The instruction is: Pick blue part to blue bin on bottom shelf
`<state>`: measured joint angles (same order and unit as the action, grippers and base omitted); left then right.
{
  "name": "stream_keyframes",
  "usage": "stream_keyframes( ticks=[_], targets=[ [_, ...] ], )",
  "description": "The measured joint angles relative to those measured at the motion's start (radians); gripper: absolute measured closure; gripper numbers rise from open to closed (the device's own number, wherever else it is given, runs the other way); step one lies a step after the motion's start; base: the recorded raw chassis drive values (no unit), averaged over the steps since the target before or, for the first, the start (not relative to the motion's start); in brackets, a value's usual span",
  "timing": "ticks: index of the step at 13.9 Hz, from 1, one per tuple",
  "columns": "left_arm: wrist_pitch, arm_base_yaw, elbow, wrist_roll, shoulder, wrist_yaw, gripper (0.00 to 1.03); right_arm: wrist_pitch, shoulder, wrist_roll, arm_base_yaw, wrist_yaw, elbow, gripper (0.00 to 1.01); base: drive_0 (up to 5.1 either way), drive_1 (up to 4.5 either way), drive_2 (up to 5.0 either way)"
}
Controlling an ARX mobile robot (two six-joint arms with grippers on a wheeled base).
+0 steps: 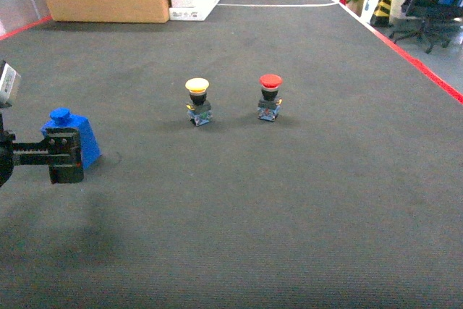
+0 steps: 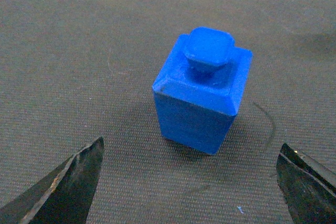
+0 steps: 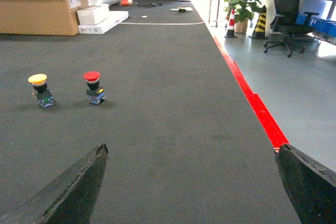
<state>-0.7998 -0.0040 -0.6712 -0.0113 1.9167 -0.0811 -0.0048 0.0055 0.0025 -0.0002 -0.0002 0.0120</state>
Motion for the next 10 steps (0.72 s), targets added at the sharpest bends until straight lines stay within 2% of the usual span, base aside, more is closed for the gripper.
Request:
stream_keyframes(
  ticks=[2,5,7,8,10],
  targets=[
    [-0.001,0.010,-0.047,-0.023,0.064,0.008,0.05,0.000,0.000,0.000,0.000,0.000,0.000,0.03,0.0,0.00,0.0],
    [0.026,0.020,-0.165,-0.065,0.150,0.050,0.05,0.000,0.000,0.000,0.000,0.000,0.000,0.03,0.0,0.00,0.0],
    [0.029,0.031,-0.233,-0.068,0.211,0.047,0.05,0.000,0.000,0.000,0.000,0.000,0.000,0.03,0.0,0.00,0.0],
    [0.014,0.032,-0.252,-0.071,0.233,0.048,0.08,0.000,0.000,0.000,0.000,0.000,0.000,0.03,0.0,0.00,0.0],
    [0.008,0.032,-0.267,-0.070,0.243,0.061,0.29,0.000,0.000,0.000,0.000,0.000,0.000,0.03,0.0,0.00,0.0]
  ],
)
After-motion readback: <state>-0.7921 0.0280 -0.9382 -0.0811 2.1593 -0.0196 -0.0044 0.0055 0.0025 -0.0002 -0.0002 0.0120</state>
